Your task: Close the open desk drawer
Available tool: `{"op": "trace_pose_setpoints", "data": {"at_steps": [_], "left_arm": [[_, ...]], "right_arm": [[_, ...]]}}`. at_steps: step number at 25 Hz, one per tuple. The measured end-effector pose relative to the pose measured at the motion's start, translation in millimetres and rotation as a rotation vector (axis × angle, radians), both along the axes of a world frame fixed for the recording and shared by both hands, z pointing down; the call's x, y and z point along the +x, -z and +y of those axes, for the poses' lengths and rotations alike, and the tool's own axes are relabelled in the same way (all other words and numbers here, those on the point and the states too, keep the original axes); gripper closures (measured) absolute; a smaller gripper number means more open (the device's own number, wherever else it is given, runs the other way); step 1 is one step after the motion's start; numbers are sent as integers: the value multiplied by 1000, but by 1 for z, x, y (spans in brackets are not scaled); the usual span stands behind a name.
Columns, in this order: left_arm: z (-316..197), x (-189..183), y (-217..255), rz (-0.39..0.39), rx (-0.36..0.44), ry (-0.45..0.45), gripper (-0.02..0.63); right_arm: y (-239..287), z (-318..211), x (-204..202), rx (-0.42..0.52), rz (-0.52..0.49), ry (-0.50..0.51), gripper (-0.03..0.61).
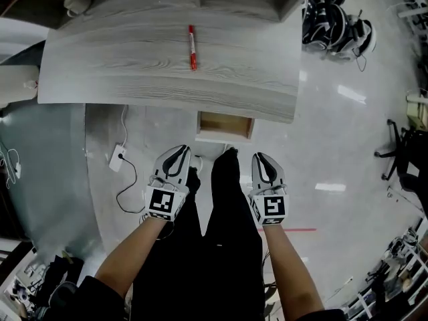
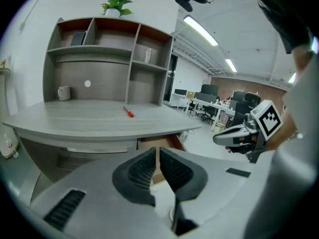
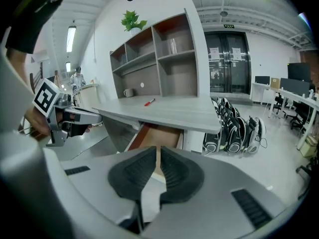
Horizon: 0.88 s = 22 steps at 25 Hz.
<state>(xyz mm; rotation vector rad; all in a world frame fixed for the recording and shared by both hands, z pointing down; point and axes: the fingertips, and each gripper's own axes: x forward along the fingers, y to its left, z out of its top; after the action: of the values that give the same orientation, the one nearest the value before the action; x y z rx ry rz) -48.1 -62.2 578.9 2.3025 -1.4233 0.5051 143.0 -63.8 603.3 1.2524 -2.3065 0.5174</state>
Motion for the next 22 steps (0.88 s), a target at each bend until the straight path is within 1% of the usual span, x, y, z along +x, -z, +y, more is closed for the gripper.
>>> {"op": "trace_pose_setpoints", "data": {"at_steps": [3, 5, 7, 11, 15, 20, 22], "left_arm": [[-2, -1, -22, -30, -16, -7, 590], [-5, 2, -34, -31, -24, -18, 548], [-11, 3, -45, -18, -35, -31, 506], [-12, 7, -69, -51, -55, -98, 469], [6, 15, -102, -85, -117, -170, 432], [3, 13, -126, -84, -162, -147, 417], [1, 15, -133, -95, -167, -170, 416]], "right_arm": [[-25, 4, 1, -37, 2, 12, 543], [-40, 7, 1, -53, 23, 24, 483], [-53, 7, 1, -64, 50, 35, 457], [-80, 6, -4, -111, 73, 74, 446], [-106, 7, 1, -136, 104, 102, 442], [-121, -2, 3, -147, 93, 83, 436], [-122, -2, 2, -132, 86, 80, 436]]}}
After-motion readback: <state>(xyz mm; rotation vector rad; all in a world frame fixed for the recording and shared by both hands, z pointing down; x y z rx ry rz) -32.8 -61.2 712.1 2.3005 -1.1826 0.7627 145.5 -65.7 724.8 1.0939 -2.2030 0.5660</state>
